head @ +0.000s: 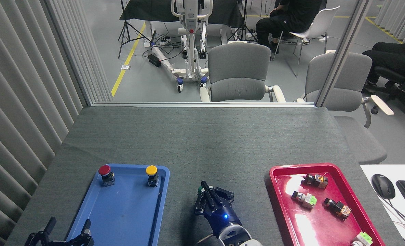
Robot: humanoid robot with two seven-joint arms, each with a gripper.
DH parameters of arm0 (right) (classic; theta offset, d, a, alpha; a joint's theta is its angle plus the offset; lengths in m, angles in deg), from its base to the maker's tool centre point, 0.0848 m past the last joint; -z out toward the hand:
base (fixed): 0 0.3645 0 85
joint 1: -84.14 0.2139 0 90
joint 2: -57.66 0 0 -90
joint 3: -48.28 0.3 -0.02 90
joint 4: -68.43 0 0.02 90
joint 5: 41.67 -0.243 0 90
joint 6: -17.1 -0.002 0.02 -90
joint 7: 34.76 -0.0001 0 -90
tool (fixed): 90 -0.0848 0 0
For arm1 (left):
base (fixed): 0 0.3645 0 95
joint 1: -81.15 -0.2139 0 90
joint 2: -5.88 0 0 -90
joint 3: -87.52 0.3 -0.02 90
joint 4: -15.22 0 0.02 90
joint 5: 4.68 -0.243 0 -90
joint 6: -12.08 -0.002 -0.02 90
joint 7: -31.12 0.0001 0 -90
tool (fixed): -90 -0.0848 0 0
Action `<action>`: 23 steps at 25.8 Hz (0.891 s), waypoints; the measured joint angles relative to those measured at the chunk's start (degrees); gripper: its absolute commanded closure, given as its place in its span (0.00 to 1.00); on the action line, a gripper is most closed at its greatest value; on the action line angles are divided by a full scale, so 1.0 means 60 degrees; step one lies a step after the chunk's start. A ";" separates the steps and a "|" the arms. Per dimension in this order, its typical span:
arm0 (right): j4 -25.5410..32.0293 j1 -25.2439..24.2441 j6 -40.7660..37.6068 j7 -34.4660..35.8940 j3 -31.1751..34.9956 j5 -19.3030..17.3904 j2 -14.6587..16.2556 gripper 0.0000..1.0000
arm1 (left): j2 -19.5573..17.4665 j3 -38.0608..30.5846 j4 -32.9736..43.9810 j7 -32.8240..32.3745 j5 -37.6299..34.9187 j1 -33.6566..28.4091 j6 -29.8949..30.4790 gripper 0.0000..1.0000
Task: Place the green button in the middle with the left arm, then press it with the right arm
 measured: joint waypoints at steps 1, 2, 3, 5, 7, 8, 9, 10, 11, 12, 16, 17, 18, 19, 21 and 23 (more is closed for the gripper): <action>-0.0016 0.0010 0.0000 -0.0002 -0.0021 -0.0042 -0.0001 0.90 | -0.0001 0.0000 -0.0019 0.0001 0.0003 0.0002 0.0001 0.01; -0.0027 0.0041 0.0000 -0.0009 -0.0038 -0.0076 -0.0004 0.90 | 0.0000 0.0000 -0.0039 0.0001 0.0005 0.0004 0.0001 0.01; -0.0035 0.0067 0.0000 -0.0010 -0.0049 -0.0100 -0.0008 0.90 | 0.0004 0.0000 -0.0051 0.0001 0.0006 0.0007 0.0001 0.01; -0.0098 0.0075 0.0000 -0.0035 -0.0061 -0.0141 -0.0022 0.90 | 0.0021 0.0000 -0.0068 0.0001 0.0010 0.0027 0.0028 0.01; -0.0205 0.0096 -0.0011 -0.0039 -0.0062 -0.0164 -0.0048 0.90 | 0.0035 0.0001 -0.0070 0.0002 0.0016 0.0052 0.0114 0.01; -0.0268 0.0095 -0.0026 -0.0040 -0.0062 -0.0173 -0.0063 0.90 | 0.0039 0.0001 -0.0072 0.0002 0.0019 0.0069 0.0151 0.01; -0.0335 0.0111 -0.0043 -0.0036 -0.0061 -0.0178 -0.0079 0.90 | 0.0041 0.0000 -0.0074 0.0004 0.0020 0.0076 0.0182 0.01; -0.0396 0.0109 -0.0063 -0.0020 -0.0061 -0.0182 -0.0090 0.90 | 0.0042 0.0000 -0.0084 0.0008 0.0022 0.0082 0.0199 0.01; -0.0445 0.0108 -0.0087 0.0003 -0.0062 -0.0184 -0.0097 0.90 | 0.0041 0.0001 -0.0098 0.0008 0.0024 0.0089 0.0223 0.01; -0.0480 0.0111 -0.0104 0.0016 -0.0065 -0.0187 -0.0104 0.90 | 0.0041 -0.0002 -0.0121 0.0008 0.0029 0.0092 0.0230 0.01; -0.0536 0.0103 -0.0124 0.0045 -0.0080 -0.0196 -0.0122 0.90 | 0.0069 -0.0011 -0.0195 0.0009 0.0037 0.0097 0.0267 0.01; -0.0515 0.0097 -0.0118 0.0045 -0.0080 -0.0195 -0.0122 0.89 | 0.0082 -0.0012 -0.0200 0.0011 0.0037 0.0102 0.0269 0.01; -0.0440 0.0085 -0.0104 0.0045 -0.0073 -0.0191 -0.0124 0.88 | 0.0089 -0.0013 -0.0206 0.0014 0.0037 0.0106 0.0271 0.01; -0.0326 0.0079 -0.0078 -0.0021 -0.0045 -0.0187 -0.0125 0.84 | 0.0102 -0.0014 -0.0211 0.0014 0.0037 0.0107 0.0272 0.01; 0.0027 0.0087 -0.0037 0.0113 0.0049 -0.0188 -0.0135 0.80 | 0.0117 -0.0014 -0.0217 0.0016 0.0037 0.0110 0.0274 0.01; 0.0446 0.0110 0.0027 0.0435 0.0236 -0.0198 -0.0136 0.72 | 0.0124 -0.0014 -0.0219 0.0019 0.0037 0.0113 0.0274 0.01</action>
